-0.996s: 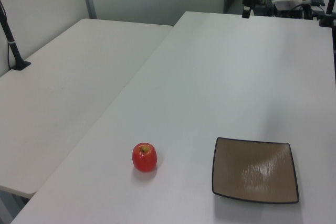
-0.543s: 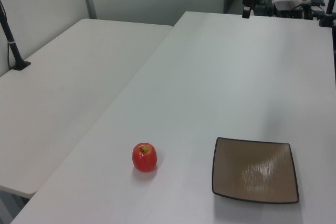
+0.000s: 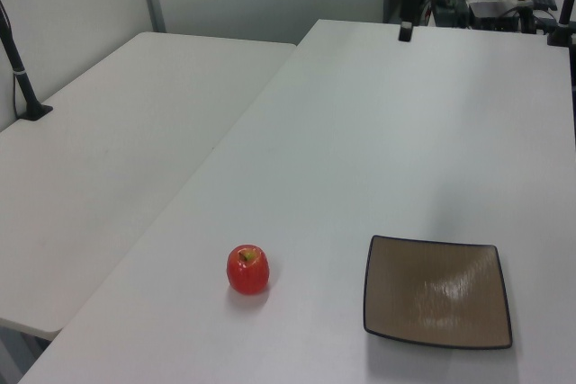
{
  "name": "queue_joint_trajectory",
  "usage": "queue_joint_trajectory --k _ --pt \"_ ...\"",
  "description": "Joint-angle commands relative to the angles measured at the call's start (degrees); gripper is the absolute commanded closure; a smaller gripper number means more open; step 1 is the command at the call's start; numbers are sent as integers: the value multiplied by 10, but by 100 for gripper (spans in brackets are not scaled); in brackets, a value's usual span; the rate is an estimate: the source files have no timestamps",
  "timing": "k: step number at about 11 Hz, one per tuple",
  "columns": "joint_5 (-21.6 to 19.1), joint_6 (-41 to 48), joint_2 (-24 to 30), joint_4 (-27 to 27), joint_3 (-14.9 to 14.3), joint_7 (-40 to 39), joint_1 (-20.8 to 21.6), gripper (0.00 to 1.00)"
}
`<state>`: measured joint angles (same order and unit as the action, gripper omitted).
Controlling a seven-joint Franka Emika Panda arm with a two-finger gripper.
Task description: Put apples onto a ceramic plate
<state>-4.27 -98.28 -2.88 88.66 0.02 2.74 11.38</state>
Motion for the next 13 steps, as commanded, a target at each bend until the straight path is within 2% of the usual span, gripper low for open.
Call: queue_joint_trajectory --k 1,3,6,7,9,13 --pt "-12 26 -112 -170 -4 57 56 0" --pt "-7 -38 -152 -184 6 69 95 0" --pt "5 -153 -216 -187 9 131 141 0" --pt "16 -191 -237 -187 9 142 158 0" --pt "78 -260 -279 -187 10 199 195 0" --pt "97 -323 -337 -199 18 206 217 0"
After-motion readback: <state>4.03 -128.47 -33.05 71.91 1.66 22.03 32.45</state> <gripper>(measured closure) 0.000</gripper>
